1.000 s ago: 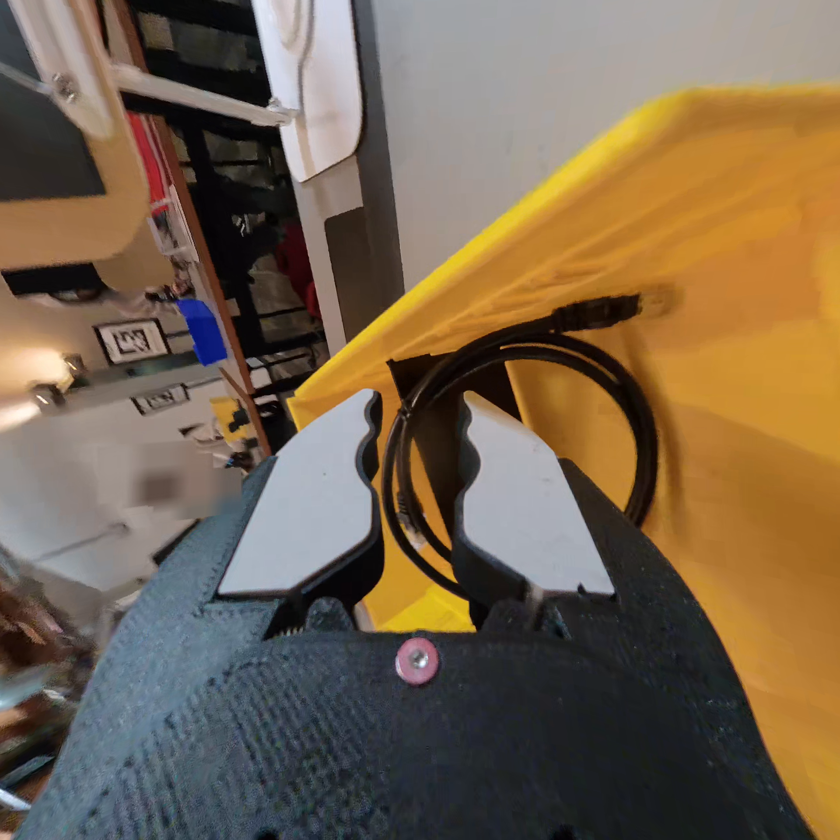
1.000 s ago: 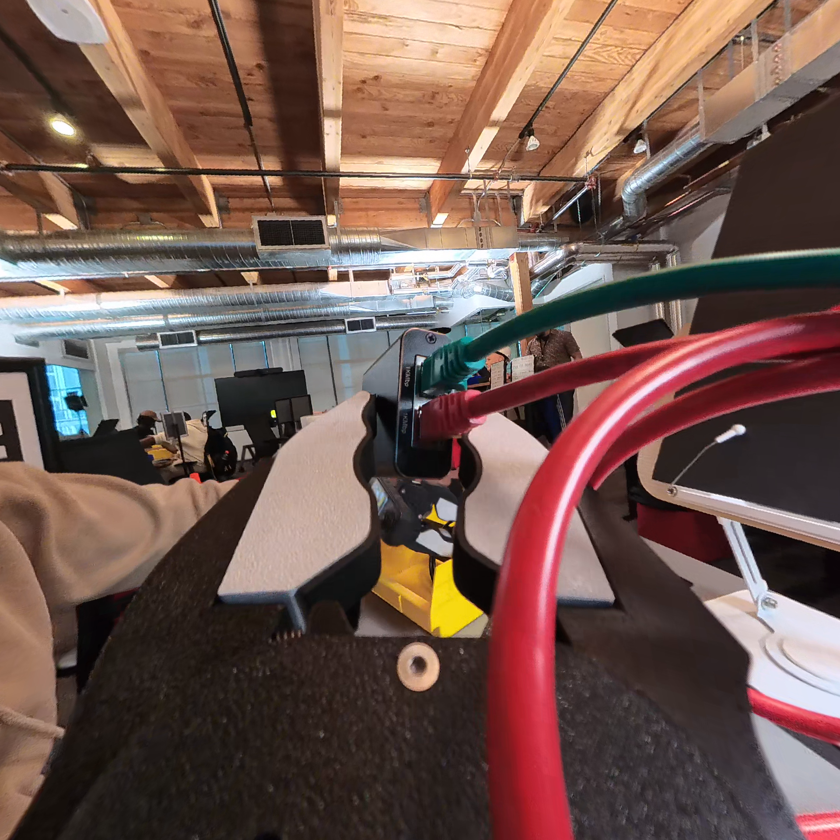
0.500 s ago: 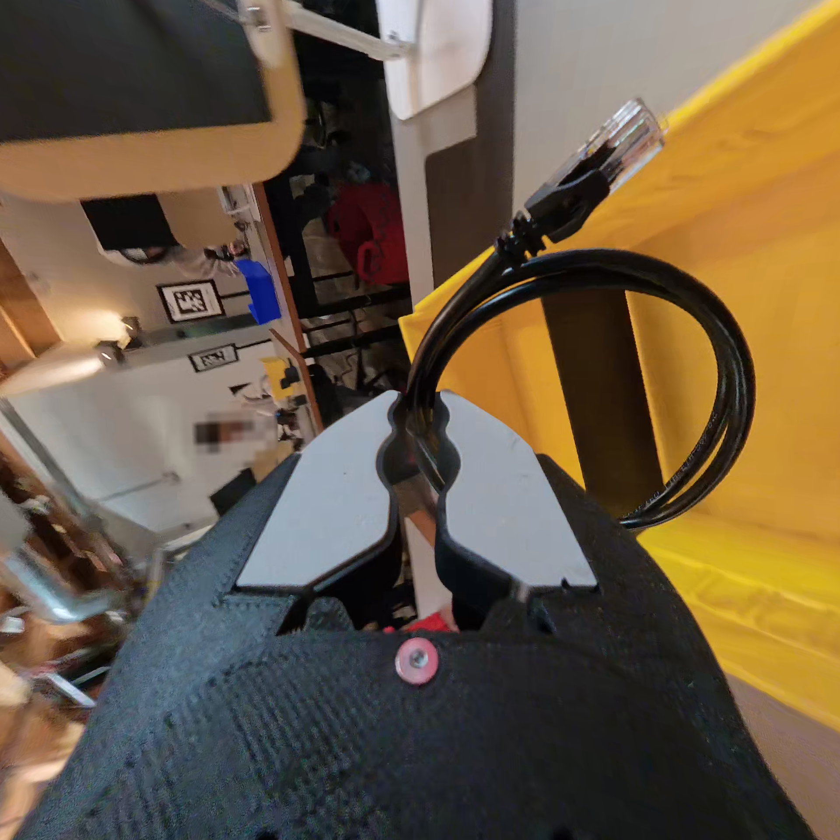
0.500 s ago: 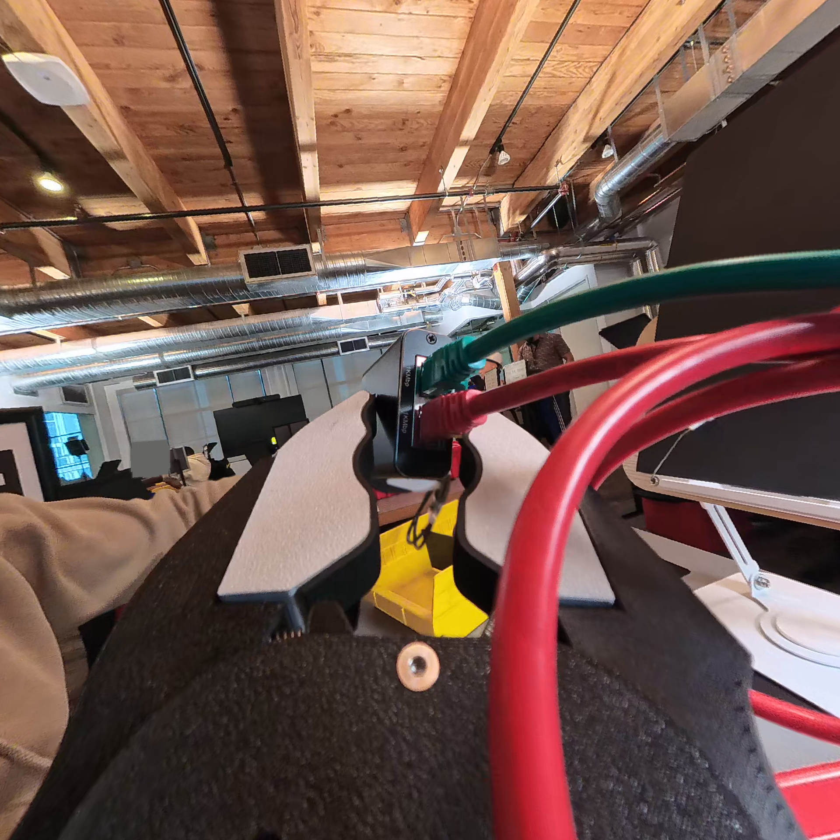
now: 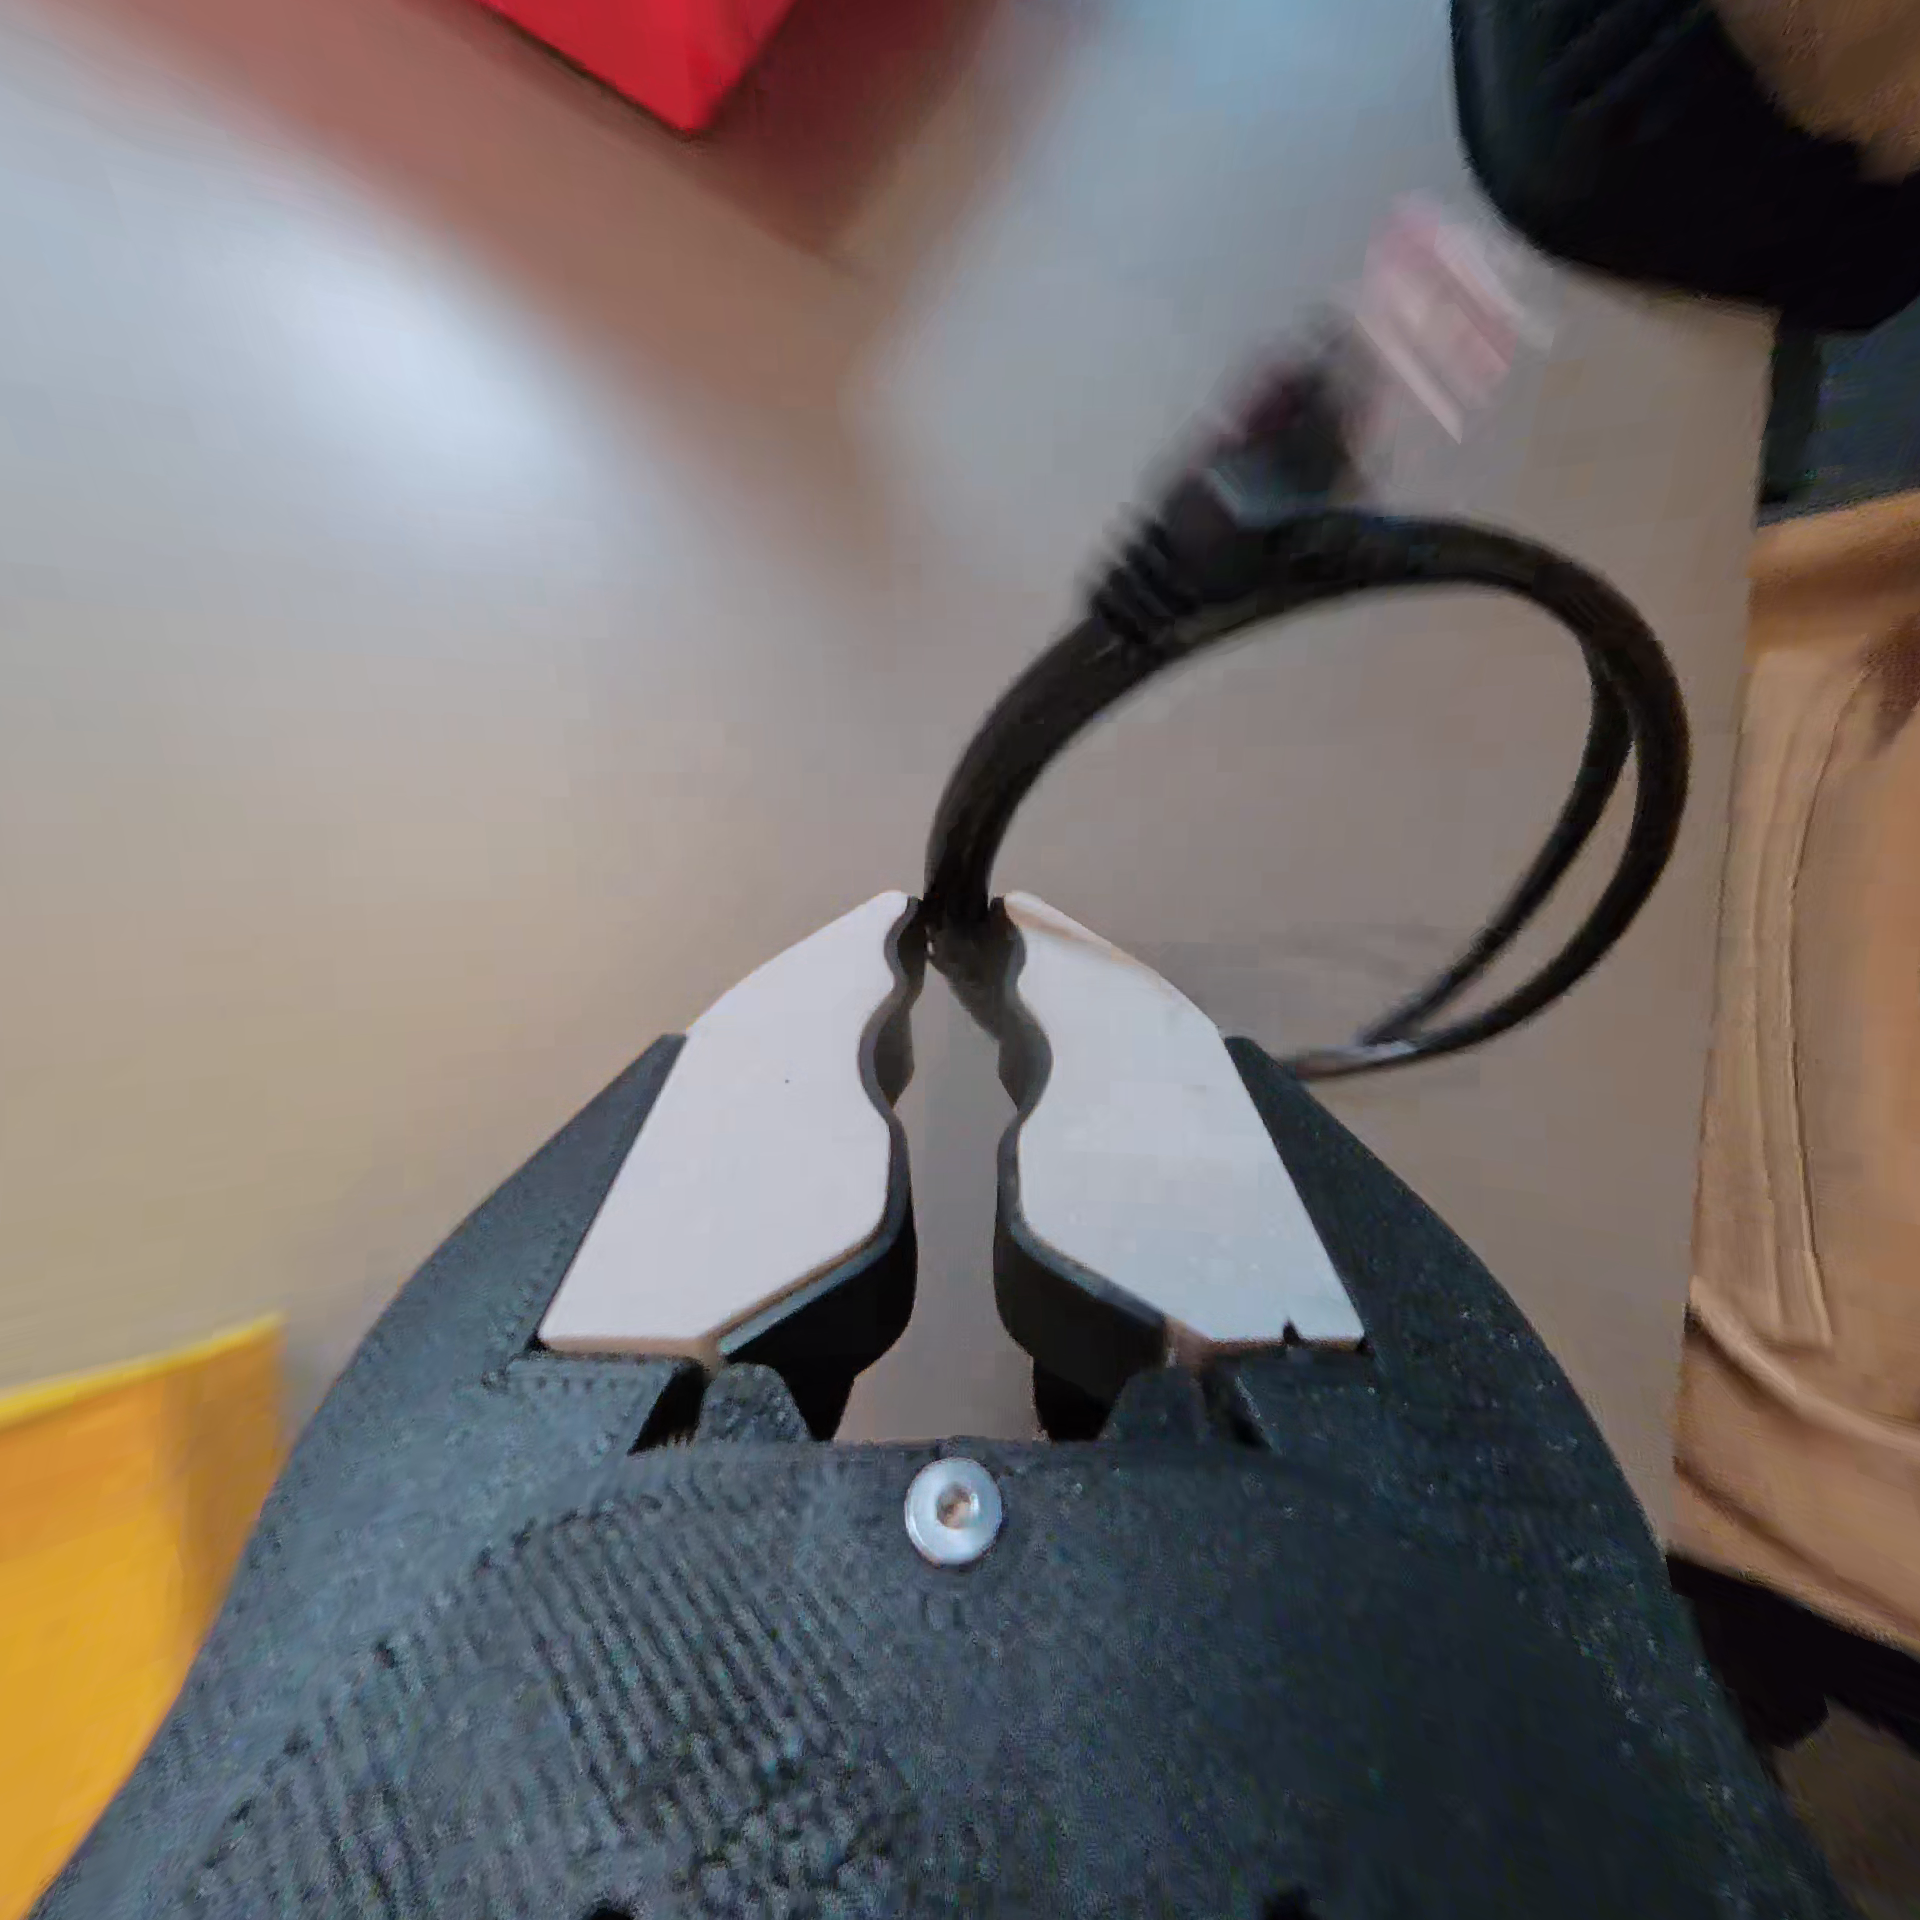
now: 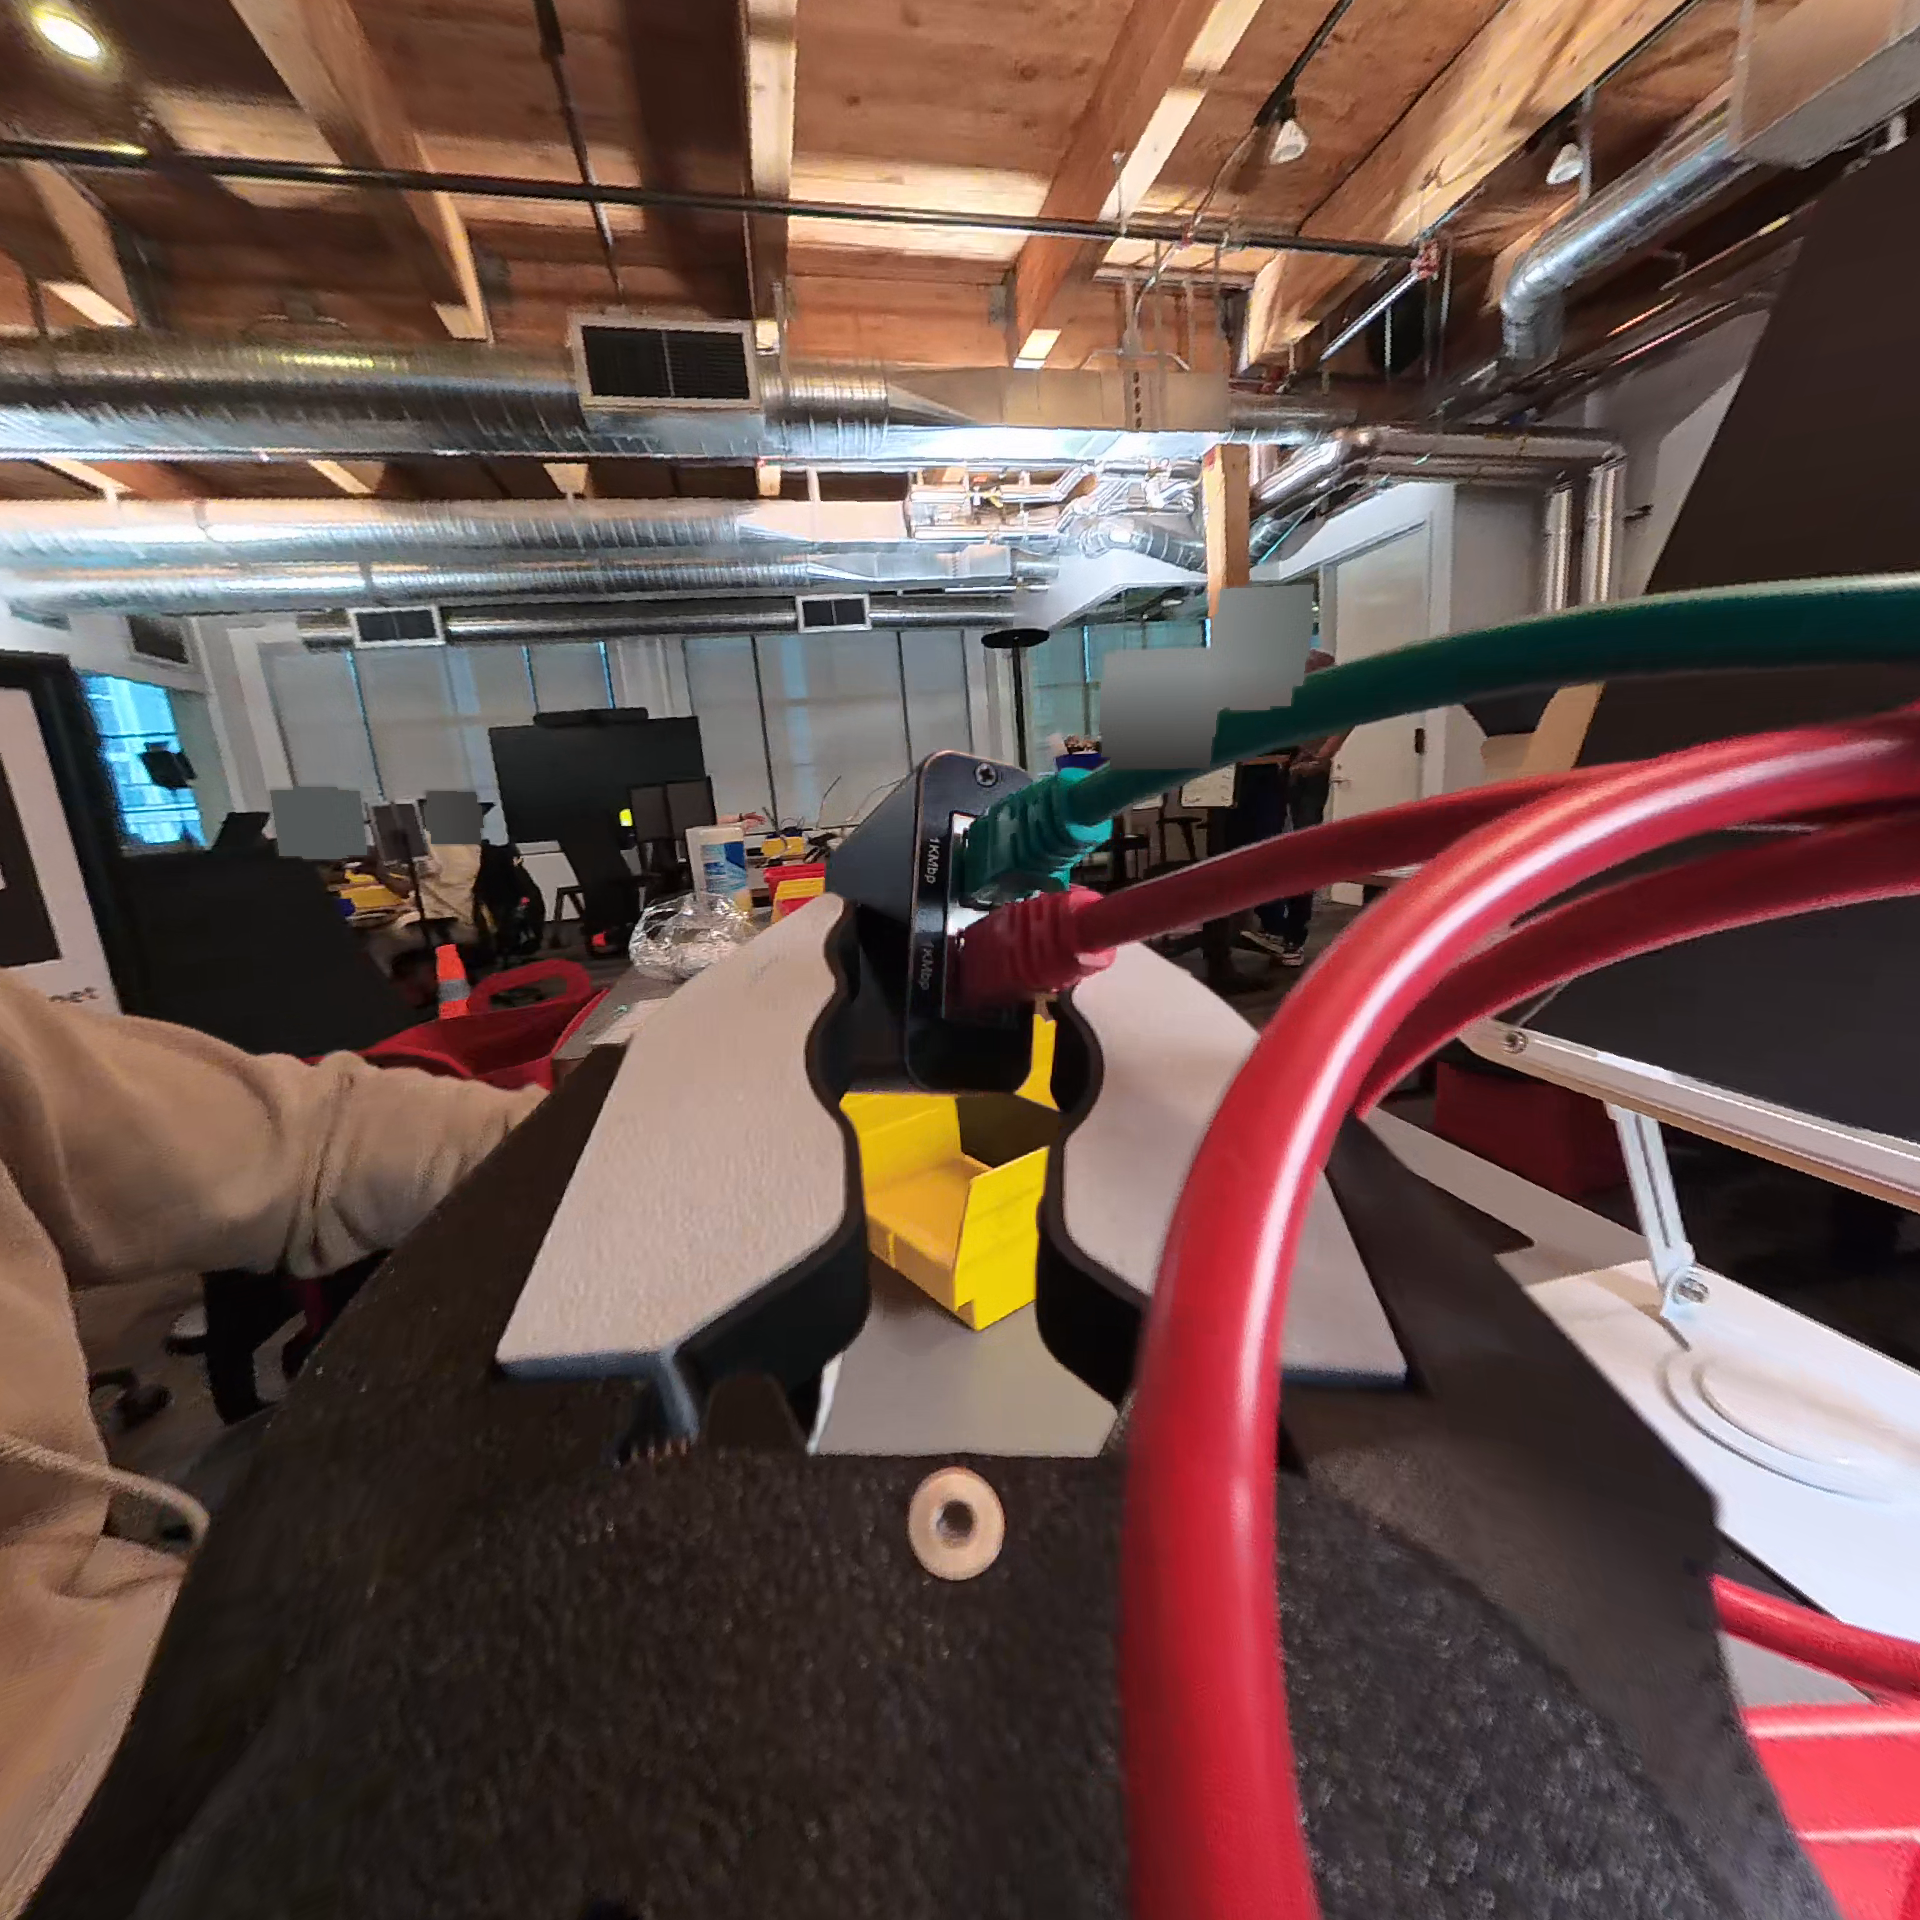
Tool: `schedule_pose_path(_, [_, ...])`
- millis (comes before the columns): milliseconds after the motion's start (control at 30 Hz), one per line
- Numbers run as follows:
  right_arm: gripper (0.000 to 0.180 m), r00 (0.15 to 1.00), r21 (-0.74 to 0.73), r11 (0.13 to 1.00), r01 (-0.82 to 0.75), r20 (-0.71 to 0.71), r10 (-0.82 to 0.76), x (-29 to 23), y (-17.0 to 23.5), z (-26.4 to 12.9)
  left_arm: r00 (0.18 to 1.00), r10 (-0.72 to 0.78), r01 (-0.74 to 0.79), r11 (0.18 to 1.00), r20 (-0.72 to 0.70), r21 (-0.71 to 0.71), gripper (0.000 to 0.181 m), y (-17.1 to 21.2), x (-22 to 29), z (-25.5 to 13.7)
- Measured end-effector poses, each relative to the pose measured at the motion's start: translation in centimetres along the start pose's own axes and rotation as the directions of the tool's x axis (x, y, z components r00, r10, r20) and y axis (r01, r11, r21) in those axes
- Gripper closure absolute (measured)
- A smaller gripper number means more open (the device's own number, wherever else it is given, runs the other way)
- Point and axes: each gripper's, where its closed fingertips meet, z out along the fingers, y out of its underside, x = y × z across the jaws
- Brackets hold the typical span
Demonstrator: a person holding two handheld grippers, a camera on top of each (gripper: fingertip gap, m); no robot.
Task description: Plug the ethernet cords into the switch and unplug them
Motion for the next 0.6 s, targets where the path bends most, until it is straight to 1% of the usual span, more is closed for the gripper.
schedule_pose_path(33, [0.146,1.000,0.001,1.000,-0.003,0.012,0.003,-0.1,0.0,0.0,0.999,-0.028,0.029,0.999,-0.029,0.037,0.169,-0.3,0.2,1.1])
schedule_pose_path(100, [0.146,1.000,0.005,1.000,-0.016,0.025,0.016,0.0,0.1,-0.1,0.997,-0.063,0.065,0.995,-0.038,0.079,0.169,-0.7,-0.3,2.7])
schedule_pose_path(133, [0.146,0.999,0.005,1.000,-0.021,0.024,0.021,0.1,0.2,-0.2,0.997,-0.063,0.065,0.995,-0.032,0.081,0.167,-0.7,-0.5,3.4])
schedule_pose_path(200, [0.146,1.000,0.003,1.000,-0.022,0.012,0.022,0.6,0.3,-0.4,0.999,-0.039,0.040,0.997,-0.015,0.065,0.172,-0.6,-0.9,4.2])
schedule_pose_path(333, [0.146,0.999,0.009,0.999,-0.032,-0.009,0.032,1.5,0.2,-0.7,0.996,0.031,-0.037,0.997,0.082,0.066,0.164,-1.4,-1.7,3.9])
schedule_pose_path(433, [0.146,0.999,0.021,0.999,-0.045,-0.017,0.046,1.9,0.1,-0.9,0.982,0.112,-0.127,0.988,0.152,0.093,0.162,-3.1,-1.7,3.5])
schedule_pose_path(533, [0.146,0.998,0.020,0.999,-0.048,-0.032,0.049,2.1,0.1,-1.0,0.942,0.257,-0.278,0.958,0.216,0.074,0.160,-4.6,-0.8,3.4])
schedule_pose_path(600, [0.146,0.998,0.018,0.999,-0.042,-0.037,0.042,2.2,0.0,-1.1,0.913,0.341,-0.366,0.927,0.224,0.078,0.160,-5.4,0.5,3.0])
